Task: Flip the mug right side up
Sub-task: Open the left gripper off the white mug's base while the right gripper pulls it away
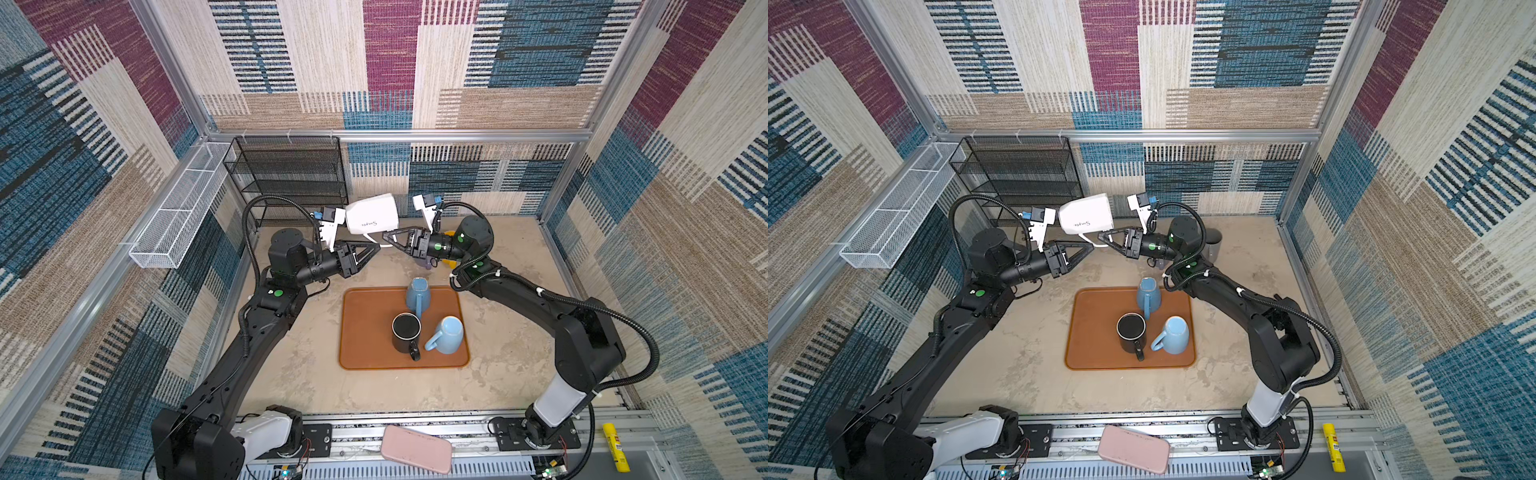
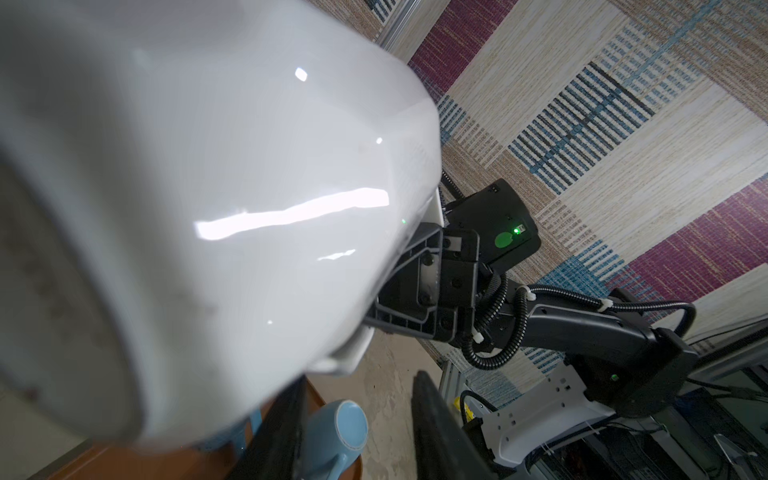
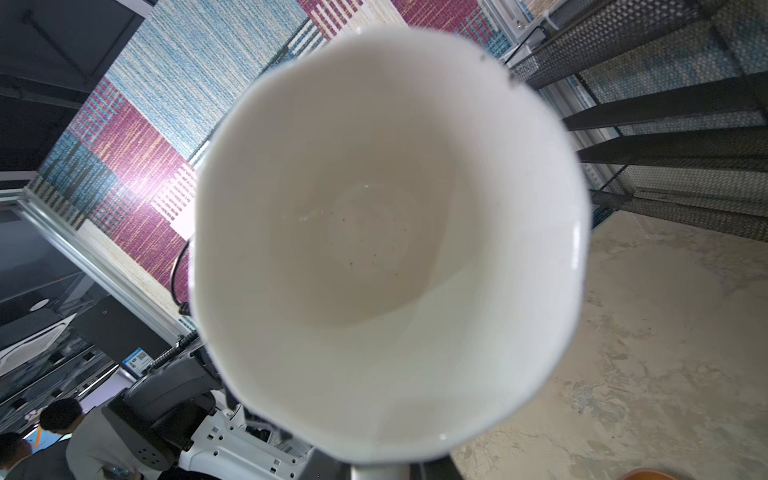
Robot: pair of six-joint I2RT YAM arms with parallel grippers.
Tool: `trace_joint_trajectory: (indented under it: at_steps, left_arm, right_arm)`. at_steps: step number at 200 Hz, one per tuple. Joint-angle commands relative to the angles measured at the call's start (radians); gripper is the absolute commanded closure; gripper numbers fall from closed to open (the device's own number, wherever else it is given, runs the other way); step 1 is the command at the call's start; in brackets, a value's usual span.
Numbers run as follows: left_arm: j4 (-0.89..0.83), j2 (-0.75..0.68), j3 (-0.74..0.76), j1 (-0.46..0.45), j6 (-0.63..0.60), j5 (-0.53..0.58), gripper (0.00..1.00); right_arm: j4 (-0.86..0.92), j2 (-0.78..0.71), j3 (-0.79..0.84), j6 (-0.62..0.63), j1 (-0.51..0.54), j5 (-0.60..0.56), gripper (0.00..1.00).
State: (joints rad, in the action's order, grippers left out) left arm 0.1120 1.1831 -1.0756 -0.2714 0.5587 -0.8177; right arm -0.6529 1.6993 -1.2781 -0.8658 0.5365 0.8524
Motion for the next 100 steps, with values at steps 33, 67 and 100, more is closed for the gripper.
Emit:
trace_joint_trajectory:
  at_steps: [33, 67, 100]
  left_arm:
    - [-0.088, -0.01, -0.03, 0.0, -0.088, 0.035, 0.61]
    - [-0.105, -0.01, -0.033, 0.001, -0.096, 0.041, 0.6]
    - [-0.123, -0.01, -0.037, 0.001, -0.108, 0.049, 0.6]
  right_arm:
    - [0.191, -0.033, -0.037, 0.162, -0.003, -0.141, 1.0]
    - [0.328, -0.038, -0.066, 0.243, -0.002, -0.249, 1.0]
    - [0.455, -0.035, -0.096, 0.3, -0.003, -0.381, 1.0]
